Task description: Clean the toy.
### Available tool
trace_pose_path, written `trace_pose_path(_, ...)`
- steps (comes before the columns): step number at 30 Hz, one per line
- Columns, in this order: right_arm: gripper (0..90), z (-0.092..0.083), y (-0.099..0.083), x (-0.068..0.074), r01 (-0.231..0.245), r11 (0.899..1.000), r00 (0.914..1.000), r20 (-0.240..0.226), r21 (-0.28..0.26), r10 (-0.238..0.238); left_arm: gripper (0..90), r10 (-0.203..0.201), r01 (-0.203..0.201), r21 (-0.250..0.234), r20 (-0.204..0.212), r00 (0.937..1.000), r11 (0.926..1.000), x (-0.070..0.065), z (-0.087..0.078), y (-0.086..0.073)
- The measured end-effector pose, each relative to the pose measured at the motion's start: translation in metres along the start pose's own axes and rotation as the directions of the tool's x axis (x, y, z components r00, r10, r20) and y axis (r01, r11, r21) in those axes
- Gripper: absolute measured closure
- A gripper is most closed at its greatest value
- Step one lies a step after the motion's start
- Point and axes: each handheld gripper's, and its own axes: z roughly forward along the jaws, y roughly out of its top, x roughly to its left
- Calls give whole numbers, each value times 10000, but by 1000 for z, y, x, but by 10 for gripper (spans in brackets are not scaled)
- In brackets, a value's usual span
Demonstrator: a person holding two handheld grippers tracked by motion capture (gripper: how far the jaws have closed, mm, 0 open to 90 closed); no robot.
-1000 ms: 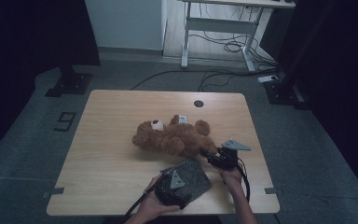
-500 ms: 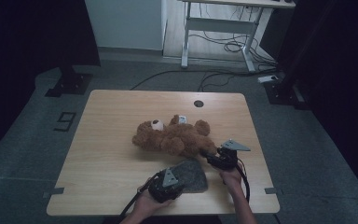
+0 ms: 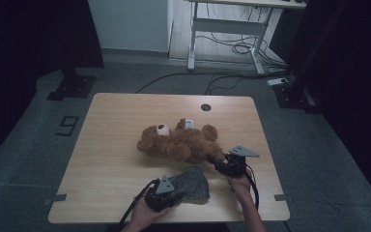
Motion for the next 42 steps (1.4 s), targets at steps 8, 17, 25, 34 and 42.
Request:
trace_pose_path(8,525,0,-1,1,4,10000,10000,-8,8,-4,741,-514,485,-1066,-247,9984,9931,21,-42,7)
trace_pose_path(17,528,0,-2,1,-17,10000,10000,-81,41,18,739,-1193,1025,-1817,-842,9893,9780,51,-83,8)
trace_pose_path(25,529,0,-3,0,-29,10000,9999,-109,55,29,740,-1561,1197,-2612,-1230,9801,9578,65,-114,9)
trace_pose_path(34,529,1,-5,-3,-48,9999,9999,-155,96,49,739,-2253,1646,-3167,-1657,9601,9341,85,-138,1)
trace_pose_path(42,528,1,-5,-3,-34,9999,9999,-153,111,36,739,-2657,1932,-3457,-1760,9479,9182,94,-145,-3)
